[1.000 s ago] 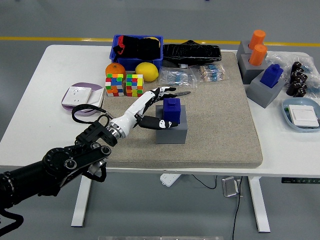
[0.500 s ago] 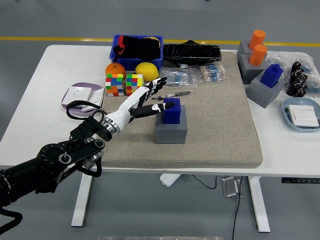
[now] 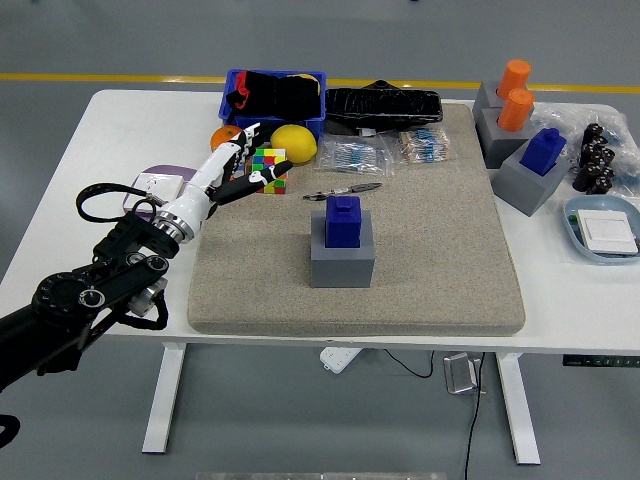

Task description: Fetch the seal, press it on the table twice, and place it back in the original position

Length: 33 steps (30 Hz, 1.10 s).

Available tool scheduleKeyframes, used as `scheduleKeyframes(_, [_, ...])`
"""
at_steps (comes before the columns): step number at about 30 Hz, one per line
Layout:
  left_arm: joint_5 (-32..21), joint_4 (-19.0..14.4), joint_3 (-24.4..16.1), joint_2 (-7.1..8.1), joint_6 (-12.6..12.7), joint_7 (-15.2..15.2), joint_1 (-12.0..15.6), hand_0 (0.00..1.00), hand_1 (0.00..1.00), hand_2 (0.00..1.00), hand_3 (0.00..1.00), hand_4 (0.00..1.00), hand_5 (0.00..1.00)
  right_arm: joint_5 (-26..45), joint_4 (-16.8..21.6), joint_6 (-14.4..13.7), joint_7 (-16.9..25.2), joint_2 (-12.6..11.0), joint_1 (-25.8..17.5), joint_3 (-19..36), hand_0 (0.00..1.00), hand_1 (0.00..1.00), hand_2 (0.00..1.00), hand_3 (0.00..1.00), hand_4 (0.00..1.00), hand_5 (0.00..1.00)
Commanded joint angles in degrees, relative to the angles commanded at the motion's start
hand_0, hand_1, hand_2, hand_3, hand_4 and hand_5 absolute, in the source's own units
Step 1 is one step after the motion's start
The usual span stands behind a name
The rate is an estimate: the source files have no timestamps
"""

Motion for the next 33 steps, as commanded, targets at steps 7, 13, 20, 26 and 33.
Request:
scheduleKeyframes(7, [0.0, 2.2, -3.9, 3.84, 0.2, -0.4, 0.9, 0.998, 0.998, 0.998, 0.998, 0.998, 0.639, -0.2, -0.1, 0.0, 0.0, -0.4, 0.1, 0.6, 0.845, 0.771, 0.761, 0.729, 0.796, 0.384])
scheduleKeyframes(13, [0.3, 2.9, -7.0, 6.39, -0.1, -0.7, 2.0, 0.998, 0.998, 0.998, 0.998, 0.998, 0.625, -0.5, -0.2, -0.1, 0.0, -0.4, 0.3, 1.1, 0.845, 0.771, 0.761, 0.729, 0.796, 0.384])
scheduleKeyframes(20, [0.5, 3.1, -8.8, 7.47, 0.0, -0.7, 3.1, 0.998, 0.998, 0.998, 0.998, 0.998, 0.624, -0.7, -0.3, -0.3, -0.1, 0.2, 0.4, 1.5, 0.845, 0.77, 0.76, 0.729, 0.796, 0.384])
scheduleKeyframes(26, [1.1, 3.2, -9.8, 8.09, 0.2, -0.5, 3.1, 0.998, 0.998, 0.998, 0.998, 0.998, 0.604, -0.8, -0.2, -0.3, -0.1, 0.2, 0.7, 2.0, 0.845, 0.77, 0.76, 0.729, 0.797, 0.384])
scheduleKeyframes(33, [0.9, 3.7, -10.9, 8.44, -0.1, -0.3, 2.9, 0.998, 0.998, 0.998, 0.998, 0.998, 0.597, -0.6, -0.4, -0.7, -0.4, 0.2, 0.9, 1.9, 0.845, 0.77, 0.76, 0.728, 0.796, 0.384])
